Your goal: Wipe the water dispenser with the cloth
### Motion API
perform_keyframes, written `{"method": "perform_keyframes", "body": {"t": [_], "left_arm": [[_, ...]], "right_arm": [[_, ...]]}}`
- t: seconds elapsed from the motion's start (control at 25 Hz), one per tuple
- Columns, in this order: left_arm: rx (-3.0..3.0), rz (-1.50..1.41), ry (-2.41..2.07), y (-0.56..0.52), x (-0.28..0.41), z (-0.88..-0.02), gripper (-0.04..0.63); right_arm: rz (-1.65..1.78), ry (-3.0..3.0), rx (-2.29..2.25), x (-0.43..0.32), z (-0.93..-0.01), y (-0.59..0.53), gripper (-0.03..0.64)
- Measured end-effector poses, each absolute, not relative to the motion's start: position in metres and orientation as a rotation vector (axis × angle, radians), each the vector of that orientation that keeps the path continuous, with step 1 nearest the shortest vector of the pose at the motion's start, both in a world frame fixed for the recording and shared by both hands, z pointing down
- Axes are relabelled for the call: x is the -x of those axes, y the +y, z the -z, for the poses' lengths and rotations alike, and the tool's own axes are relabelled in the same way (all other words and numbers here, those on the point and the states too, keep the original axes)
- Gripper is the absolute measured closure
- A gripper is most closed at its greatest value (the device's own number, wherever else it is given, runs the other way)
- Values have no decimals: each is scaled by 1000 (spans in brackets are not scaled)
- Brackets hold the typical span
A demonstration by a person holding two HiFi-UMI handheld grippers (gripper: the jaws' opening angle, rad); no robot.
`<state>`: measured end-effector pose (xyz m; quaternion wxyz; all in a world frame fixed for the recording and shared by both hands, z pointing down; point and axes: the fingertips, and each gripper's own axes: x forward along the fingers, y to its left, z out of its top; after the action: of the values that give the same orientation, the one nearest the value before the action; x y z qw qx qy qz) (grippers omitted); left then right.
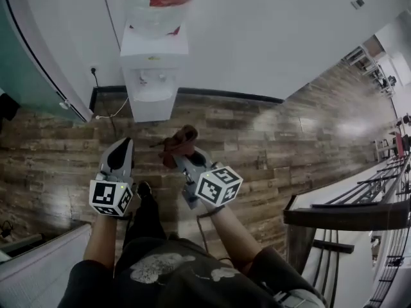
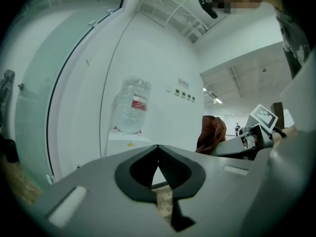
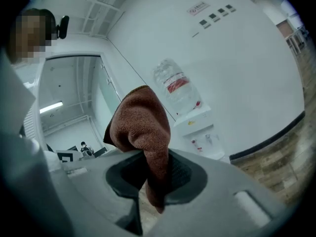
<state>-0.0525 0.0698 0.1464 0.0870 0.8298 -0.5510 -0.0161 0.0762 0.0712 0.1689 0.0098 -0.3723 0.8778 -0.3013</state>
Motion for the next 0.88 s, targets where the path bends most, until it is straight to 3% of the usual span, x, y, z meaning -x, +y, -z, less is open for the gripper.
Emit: {"method": "perform_keyframes", "body": {"t": [0.48, 0.88], "left_arm": [[-2447, 27, -1670, 251, -23, -132, 577], [-2465, 0, -1660, 313, -34, -119, 577]], "right_arm": [[869, 2666, 1271, -211, -162, 236, 555], [863, 2661, 1266, -218, -161, 295, 557]]}}
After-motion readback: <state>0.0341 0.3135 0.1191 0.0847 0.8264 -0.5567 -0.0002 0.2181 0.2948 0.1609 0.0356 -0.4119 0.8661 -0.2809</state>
